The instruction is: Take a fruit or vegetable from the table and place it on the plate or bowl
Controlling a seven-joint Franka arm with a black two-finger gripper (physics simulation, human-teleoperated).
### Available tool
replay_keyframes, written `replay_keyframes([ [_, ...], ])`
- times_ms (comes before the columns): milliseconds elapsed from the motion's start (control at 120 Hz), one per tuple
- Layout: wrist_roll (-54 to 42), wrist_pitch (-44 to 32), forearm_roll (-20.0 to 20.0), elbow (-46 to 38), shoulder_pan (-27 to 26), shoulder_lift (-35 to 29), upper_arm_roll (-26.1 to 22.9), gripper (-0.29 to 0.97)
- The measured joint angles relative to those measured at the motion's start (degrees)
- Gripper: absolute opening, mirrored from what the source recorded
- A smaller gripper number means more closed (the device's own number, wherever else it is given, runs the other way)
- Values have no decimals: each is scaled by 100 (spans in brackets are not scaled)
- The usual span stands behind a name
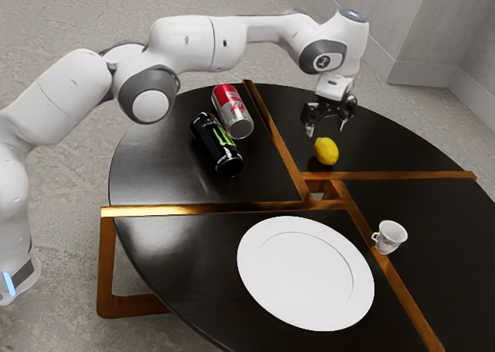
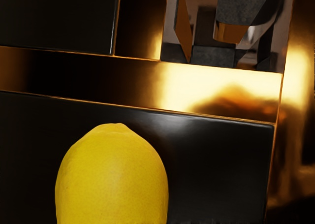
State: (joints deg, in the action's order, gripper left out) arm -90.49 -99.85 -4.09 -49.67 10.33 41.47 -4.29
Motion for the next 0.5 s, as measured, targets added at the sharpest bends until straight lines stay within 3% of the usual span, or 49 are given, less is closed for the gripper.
replay_keyframes([
  [500,-1023,-194,31,-42,134,202,-207,68],
])
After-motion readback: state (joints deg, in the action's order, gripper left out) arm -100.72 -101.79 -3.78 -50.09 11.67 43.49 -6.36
